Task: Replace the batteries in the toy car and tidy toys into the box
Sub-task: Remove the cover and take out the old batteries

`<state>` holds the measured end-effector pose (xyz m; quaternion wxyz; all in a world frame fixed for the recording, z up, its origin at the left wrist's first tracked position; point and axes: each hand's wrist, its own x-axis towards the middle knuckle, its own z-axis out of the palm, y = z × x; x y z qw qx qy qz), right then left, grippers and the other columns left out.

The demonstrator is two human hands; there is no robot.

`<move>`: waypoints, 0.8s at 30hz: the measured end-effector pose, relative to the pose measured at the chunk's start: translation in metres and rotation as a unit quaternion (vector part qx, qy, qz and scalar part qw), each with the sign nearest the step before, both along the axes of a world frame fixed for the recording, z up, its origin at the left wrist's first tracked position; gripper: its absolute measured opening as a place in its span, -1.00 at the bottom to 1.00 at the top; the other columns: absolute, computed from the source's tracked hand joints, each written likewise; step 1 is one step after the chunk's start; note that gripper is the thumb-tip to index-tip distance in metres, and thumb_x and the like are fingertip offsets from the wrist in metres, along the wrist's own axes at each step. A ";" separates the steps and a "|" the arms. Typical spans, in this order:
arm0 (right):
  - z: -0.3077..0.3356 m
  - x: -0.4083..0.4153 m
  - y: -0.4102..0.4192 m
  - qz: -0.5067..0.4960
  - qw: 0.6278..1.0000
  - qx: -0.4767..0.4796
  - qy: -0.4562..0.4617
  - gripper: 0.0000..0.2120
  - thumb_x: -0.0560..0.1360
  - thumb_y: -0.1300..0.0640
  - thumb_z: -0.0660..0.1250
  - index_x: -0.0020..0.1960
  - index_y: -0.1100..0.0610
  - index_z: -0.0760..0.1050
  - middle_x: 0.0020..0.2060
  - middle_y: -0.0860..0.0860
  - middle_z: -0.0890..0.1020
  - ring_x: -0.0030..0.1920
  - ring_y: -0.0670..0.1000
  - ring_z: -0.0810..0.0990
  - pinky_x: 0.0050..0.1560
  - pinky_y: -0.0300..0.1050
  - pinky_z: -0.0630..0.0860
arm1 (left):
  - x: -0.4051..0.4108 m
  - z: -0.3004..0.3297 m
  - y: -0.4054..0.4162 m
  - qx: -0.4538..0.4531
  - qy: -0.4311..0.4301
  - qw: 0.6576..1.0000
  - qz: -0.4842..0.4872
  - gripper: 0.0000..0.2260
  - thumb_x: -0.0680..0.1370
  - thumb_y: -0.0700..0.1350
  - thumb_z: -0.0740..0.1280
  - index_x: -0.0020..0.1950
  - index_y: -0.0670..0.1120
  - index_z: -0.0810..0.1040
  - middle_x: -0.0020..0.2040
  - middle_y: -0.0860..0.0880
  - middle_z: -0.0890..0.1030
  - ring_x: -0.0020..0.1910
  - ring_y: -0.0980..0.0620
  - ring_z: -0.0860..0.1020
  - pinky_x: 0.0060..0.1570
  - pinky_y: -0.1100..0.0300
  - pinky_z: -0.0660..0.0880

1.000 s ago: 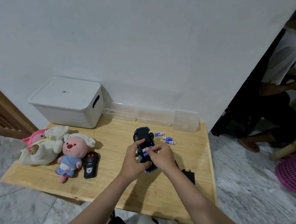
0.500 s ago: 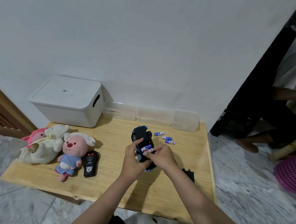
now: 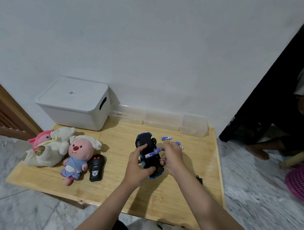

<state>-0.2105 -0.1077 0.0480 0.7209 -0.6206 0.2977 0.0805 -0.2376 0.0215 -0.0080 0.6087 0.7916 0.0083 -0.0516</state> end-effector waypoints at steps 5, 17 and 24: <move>0.011 0.001 -0.014 0.021 0.975 0.221 0.026 -0.85 0.53 0.05 0.20 -0.10 0.12 0.44 -0.43 0.00 0.44 -0.55 -0.06 0.35 -0.56 -0.31 0.24 | 0.005 0.005 0.012 -0.031 0.038 0.999 -0.012 -0.32 0.25 -0.26 0.40 0.28 0.23 0.38 0.24 0.03 0.42 0.13 0.04 0.50 0.07 0.16 0.54; 0.003 0.019 -0.022 0.532 0.623 -0.541 -0.190 -0.70 0.45 0.10 0.38 0.14 -0.14 0.47 -0.03 -0.08 0.63 -0.04 -0.01 0.56 -0.11 0.01 0.52 | 0.022 0.018 0.025 -0.043 0.112 0.985 -0.126 -0.37 0.36 -0.40 0.42 0.34 0.02 0.38 0.10 0.04 0.48 -0.11 0.01 0.61 -0.10 0.12 0.61; 0.014 0.033 -0.013 0.602 0.454 -0.610 -0.243 -0.63 0.41 0.20 0.40 0.17 -0.03 0.43 -0.14 0.02 0.56 -0.15 0.09 0.56 -0.31 -0.02 0.50 | 0.031 0.019 0.032 -0.029 0.135 0.980 -0.145 -0.35 0.32 -0.33 0.48 0.31 0.09 0.38 0.13 -0.03 0.48 -0.06 -0.09 0.65 -0.11 0.10 0.61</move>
